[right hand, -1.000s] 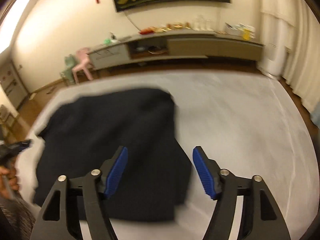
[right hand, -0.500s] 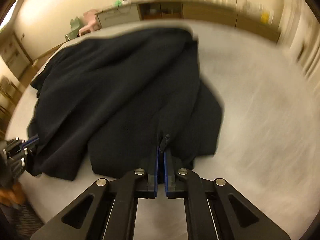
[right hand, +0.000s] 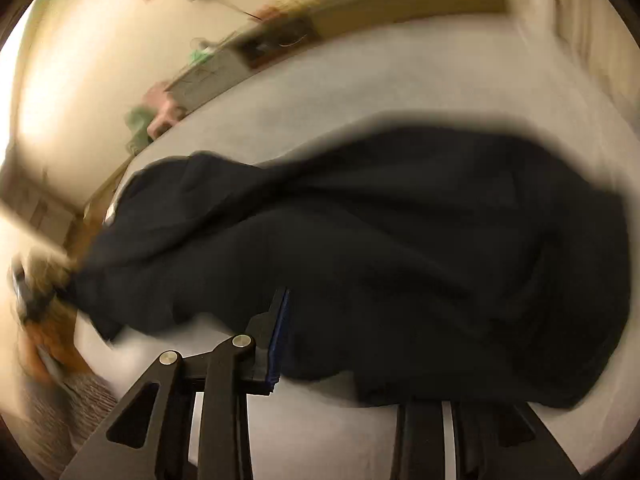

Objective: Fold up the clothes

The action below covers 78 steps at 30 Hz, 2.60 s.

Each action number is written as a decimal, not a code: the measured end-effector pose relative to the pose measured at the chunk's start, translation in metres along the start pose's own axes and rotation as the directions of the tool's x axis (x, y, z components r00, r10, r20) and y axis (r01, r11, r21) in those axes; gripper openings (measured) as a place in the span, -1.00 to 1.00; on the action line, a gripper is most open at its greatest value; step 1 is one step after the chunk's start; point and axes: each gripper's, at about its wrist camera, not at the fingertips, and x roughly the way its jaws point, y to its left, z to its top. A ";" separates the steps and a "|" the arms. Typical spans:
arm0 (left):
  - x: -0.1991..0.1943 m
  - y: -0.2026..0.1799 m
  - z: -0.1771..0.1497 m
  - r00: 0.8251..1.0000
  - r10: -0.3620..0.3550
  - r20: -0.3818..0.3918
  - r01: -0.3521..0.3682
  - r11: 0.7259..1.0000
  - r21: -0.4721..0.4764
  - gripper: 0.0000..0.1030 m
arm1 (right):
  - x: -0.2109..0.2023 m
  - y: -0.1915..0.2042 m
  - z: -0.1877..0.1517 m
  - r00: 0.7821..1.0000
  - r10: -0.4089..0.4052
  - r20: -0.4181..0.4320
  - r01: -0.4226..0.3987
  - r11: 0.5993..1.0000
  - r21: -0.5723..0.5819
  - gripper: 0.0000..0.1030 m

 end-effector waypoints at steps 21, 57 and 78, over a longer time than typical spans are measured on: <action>0.026 -0.110 0.035 0.938 -0.333 -0.093 0.340 0.938 0.066 0.07 | 0.043 -0.057 0.085 0.886 -0.458 0.070 0.463 0.878 -0.125 0.53; 0.078 -0.136 0.078 0.940 -0.252 -0.229 0.285 0.950 0.125 0.27 | -0.003 -0.133 0.087 0.937 -0.321 0.138 0.303 0.943 0.140 0.43; 0.146 -0.134 0.126 0.976 0.133 -0.176 -0.095 0.974 0.208 0.22 | 0.012 -0.142 0.157 0.881 -0.419 0.220 0.411 0.908 0.086 0.50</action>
